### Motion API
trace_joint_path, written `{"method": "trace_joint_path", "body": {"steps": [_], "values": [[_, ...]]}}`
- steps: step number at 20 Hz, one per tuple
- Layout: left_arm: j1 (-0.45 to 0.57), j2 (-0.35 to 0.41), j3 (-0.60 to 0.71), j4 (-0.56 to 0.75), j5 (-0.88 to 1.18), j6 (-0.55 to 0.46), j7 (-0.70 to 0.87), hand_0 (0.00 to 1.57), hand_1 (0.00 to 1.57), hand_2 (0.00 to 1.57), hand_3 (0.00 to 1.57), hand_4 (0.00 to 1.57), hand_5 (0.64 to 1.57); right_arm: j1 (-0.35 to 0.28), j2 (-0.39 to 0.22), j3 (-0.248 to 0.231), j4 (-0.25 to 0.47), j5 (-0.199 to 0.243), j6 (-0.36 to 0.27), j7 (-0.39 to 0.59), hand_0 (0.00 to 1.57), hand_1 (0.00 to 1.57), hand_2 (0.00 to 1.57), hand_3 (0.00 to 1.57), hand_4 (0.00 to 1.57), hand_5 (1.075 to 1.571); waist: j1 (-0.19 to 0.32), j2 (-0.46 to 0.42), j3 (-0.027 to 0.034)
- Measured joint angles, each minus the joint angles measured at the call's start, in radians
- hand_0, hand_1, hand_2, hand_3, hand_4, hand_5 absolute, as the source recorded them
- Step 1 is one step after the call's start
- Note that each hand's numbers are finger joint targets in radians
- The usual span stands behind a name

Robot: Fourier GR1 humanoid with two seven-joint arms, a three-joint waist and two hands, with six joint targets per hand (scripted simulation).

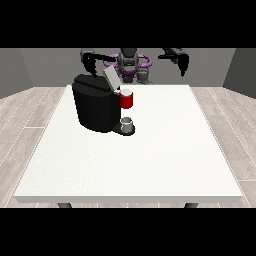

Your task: Insert the coffee pod into the coffee machine and close the lid

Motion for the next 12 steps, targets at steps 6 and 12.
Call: {"method": "trace_joint_path", "body": {"steps": [6, 12], "values": [[0.062, 0.021, -0.013, -0.087, 0.016, 0.025, 0.026, 0.0, 0.0, 0.0, 0.0, 0.0, 1.571, -0.063, 0.012, 0.018, 0.05, 0.019, 0.009, 0.005, 0.0, 0.0, 0.0, 0.0, 0.0, 1.571, -0.035, 0.036, -0.0002], [0.085, 0.034, -0.03, -0.163, 0.037, 0.042, 0.054, 0.0, 0.0, 0.0, 0.0, 0.0, 1.571, -0.143, 0.001, 0.016, 0.105, 0.039, 0.026, -0.007, 0.0, 0.0, 0.0, 0.0, 0.0, 1.571, -0.041, 0.075, -0.0003]]}}
